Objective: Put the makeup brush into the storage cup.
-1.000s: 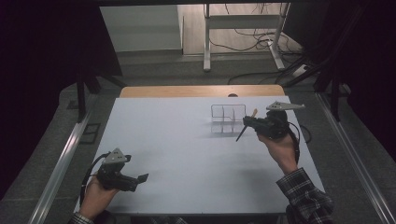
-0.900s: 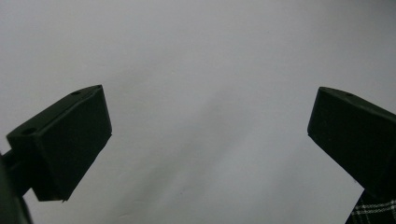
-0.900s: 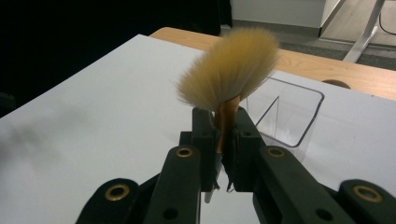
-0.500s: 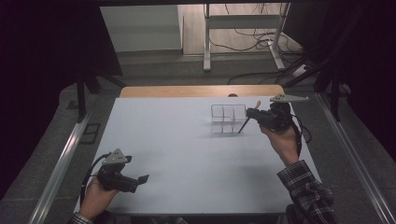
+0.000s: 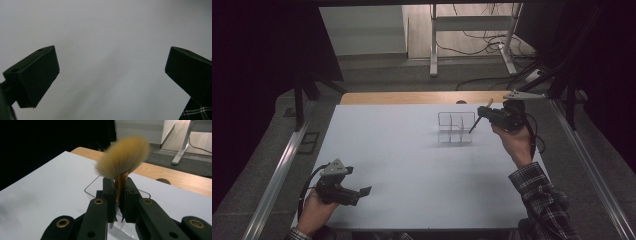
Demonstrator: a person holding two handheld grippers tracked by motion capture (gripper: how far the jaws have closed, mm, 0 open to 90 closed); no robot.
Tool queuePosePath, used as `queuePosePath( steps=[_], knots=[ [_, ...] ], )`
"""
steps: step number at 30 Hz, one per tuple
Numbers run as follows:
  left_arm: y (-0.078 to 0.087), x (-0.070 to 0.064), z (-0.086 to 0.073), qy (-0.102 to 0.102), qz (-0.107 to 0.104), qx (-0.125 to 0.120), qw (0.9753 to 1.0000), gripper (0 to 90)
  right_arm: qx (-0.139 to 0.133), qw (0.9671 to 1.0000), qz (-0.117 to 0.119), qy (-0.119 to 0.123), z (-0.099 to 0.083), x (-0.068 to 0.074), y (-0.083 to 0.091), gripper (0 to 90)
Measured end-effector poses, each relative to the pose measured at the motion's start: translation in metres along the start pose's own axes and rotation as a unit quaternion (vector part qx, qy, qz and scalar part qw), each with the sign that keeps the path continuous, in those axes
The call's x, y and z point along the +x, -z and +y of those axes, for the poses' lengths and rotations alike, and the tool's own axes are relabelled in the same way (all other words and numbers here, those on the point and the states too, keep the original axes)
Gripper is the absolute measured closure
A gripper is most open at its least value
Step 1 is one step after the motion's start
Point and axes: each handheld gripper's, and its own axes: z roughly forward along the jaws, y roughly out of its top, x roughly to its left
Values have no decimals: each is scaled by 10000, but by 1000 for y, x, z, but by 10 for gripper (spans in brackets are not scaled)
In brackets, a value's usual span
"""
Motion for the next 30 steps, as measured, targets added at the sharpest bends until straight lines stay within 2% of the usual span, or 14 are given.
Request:
queuePosePath(
  steps=[16,30],
  knots=[
    [1,0,0,-40,41,-32,10000,0,-89,9998,-199,15,19,-11,-11,831],
    [1,1,0,-46,32,-80,10000,0,-125,9992,-356,115,34,-21,-28,831]
  ],
)
